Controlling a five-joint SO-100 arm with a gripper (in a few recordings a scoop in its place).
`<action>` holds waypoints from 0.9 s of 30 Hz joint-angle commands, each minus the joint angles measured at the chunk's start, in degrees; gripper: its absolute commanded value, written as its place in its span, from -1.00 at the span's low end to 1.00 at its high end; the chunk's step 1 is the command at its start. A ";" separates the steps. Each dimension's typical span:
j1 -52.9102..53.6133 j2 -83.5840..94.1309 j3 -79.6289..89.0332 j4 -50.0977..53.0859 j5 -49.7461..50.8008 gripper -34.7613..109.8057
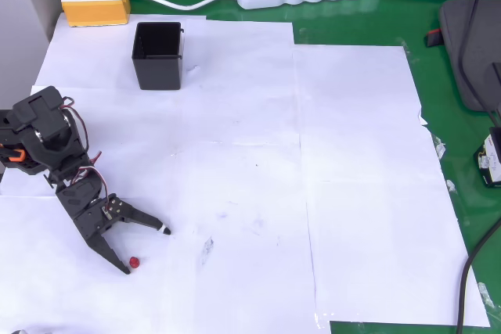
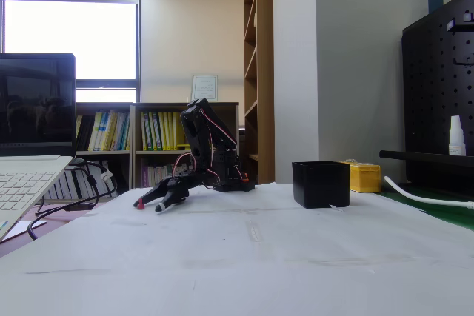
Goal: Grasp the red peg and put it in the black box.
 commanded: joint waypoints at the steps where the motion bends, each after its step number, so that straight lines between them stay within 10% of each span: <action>1: 1.14 -2.55 0.26 -0.53 -0.62 -0.04; 27: 0.88 -1.32 0.53 -1.85 -1.05 -0.52</action>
